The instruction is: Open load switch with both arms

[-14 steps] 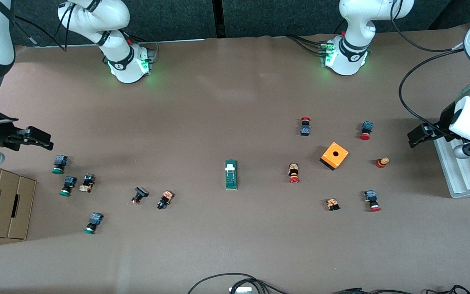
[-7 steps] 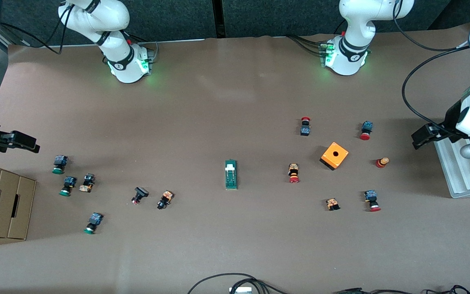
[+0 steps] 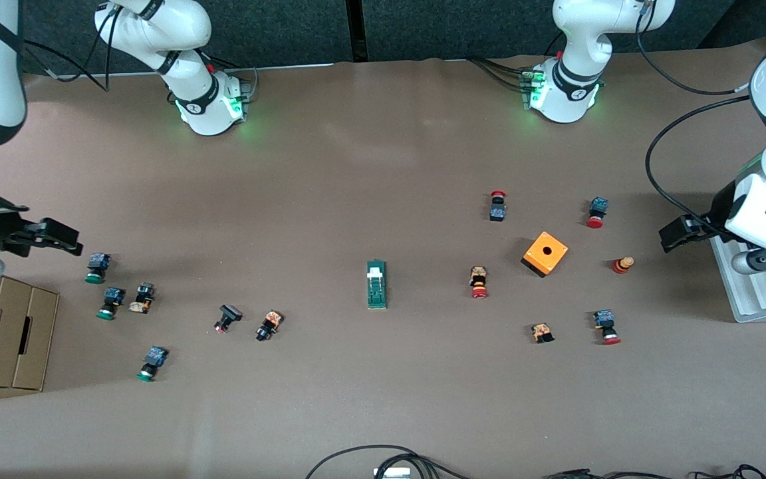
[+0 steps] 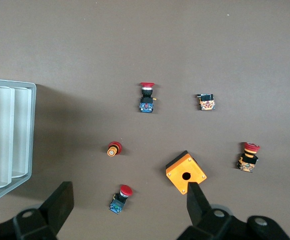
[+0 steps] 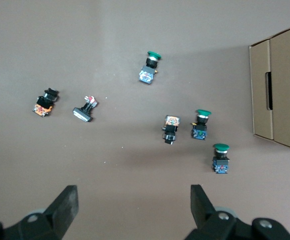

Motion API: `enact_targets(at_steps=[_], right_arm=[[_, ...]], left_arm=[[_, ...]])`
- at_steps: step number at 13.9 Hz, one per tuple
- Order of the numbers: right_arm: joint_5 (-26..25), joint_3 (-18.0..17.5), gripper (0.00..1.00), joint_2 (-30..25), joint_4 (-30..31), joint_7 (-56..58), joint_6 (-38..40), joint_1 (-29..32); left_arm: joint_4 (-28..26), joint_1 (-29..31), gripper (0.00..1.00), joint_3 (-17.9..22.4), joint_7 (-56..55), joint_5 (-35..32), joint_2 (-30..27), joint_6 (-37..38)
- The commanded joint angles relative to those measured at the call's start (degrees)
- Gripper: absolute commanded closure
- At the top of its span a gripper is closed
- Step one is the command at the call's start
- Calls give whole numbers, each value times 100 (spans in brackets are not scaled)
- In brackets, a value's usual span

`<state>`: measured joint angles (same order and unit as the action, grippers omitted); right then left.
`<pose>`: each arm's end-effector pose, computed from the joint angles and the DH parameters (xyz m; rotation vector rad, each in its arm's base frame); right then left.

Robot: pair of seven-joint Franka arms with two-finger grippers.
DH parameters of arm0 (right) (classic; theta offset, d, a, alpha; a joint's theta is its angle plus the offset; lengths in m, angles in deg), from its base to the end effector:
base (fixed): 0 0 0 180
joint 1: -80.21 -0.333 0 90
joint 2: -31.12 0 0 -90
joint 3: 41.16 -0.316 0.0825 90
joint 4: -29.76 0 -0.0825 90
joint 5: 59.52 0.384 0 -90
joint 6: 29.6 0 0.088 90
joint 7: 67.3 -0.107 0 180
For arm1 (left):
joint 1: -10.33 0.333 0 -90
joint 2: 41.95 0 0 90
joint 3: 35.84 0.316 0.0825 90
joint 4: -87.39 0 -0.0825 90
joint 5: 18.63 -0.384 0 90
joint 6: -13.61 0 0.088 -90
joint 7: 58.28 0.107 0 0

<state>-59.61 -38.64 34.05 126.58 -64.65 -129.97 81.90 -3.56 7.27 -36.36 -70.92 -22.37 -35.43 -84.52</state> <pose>0.5786 -0.0422 0.5546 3.1368 -0.0422 0.0167 0.5978 -0.0310 0.5637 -3.0715 -0.2298 -0.0314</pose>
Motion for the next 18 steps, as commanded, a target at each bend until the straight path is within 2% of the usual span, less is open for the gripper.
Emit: enact_targets(at_steps=[1, 9, 18], right_arm=[[114, 20, 0, -143, 179, 43, -10, -20], [106, 20, 0, -64, 153, 43, 8, -73], [114, 20, 0, -266, 91, 34, 26, -73]], left_arm=[[183, -29, 0, 0, -71, -4, 52, 75], [183, -20, 0, 9, -63, -22, 43, 75], [191, -20, 0, 0, -80, -13, 61, 66]])
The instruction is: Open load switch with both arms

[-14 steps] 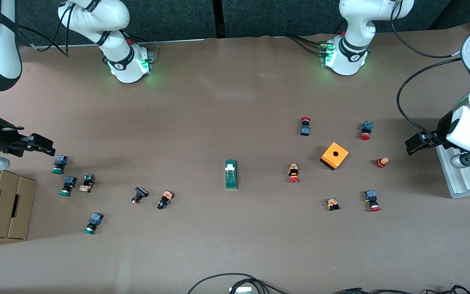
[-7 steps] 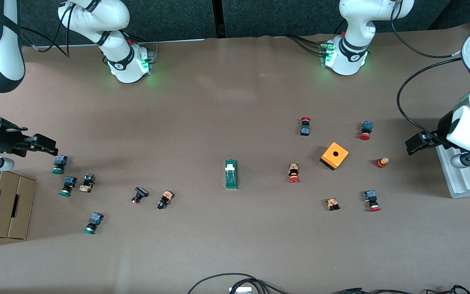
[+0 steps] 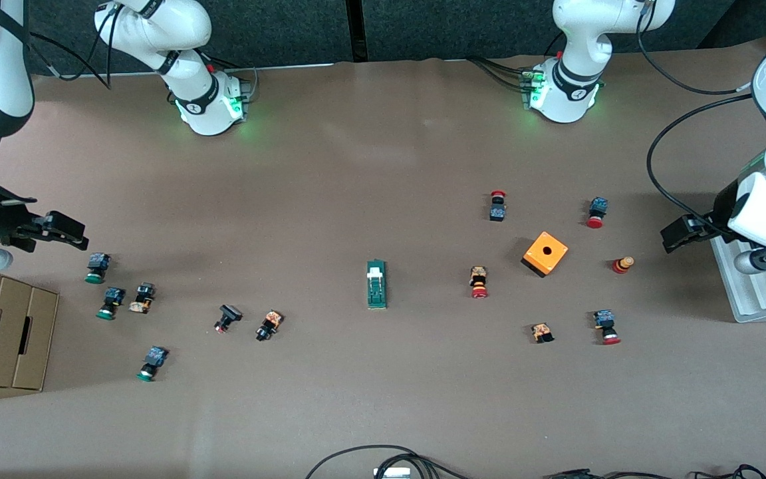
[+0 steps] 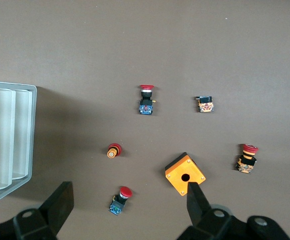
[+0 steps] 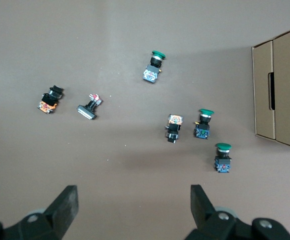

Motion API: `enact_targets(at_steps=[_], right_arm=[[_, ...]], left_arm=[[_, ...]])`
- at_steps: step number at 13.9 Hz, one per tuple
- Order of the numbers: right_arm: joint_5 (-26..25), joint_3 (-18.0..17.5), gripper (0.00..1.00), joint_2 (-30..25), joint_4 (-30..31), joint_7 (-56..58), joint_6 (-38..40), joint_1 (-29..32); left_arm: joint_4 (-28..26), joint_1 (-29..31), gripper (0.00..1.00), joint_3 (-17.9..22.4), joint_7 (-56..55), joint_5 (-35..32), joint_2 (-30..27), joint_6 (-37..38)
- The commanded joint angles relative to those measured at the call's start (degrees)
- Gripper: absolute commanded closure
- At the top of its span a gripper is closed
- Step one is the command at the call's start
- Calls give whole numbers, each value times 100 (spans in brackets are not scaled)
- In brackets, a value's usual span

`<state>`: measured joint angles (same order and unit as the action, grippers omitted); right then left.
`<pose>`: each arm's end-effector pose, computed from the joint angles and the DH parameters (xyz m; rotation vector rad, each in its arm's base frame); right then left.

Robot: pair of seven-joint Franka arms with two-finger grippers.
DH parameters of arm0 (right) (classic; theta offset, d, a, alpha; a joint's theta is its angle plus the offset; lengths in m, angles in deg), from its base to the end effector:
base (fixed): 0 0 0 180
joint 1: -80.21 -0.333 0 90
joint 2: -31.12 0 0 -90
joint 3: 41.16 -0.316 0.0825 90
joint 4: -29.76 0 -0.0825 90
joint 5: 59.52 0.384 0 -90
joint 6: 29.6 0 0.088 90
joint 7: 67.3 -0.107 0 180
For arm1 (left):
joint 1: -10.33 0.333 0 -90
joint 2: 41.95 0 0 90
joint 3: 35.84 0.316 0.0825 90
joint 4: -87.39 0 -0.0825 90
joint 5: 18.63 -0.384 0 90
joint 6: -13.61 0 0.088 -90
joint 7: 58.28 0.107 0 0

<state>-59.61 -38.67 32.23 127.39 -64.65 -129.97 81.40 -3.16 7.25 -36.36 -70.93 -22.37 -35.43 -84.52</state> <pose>0.5705 -0.0366 0.5661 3.1372 -0.0278 0.0444 0.5983 -0.0313 0.5670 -3.0723 -0.2299 -0.0421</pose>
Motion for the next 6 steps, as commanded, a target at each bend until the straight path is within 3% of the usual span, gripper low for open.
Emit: enact_targets(at_steps=[1, 6], right_arm=[[114, 24, 0, -93, 10, 42, 27, -22], [114, 24, 0, -102, 10, 60, 114, -13]], left_arm=[[143, -17, 0, 8, -71, -13, 52, 66], [152, -17, 0, 8, -79, -4, 61, 66]])
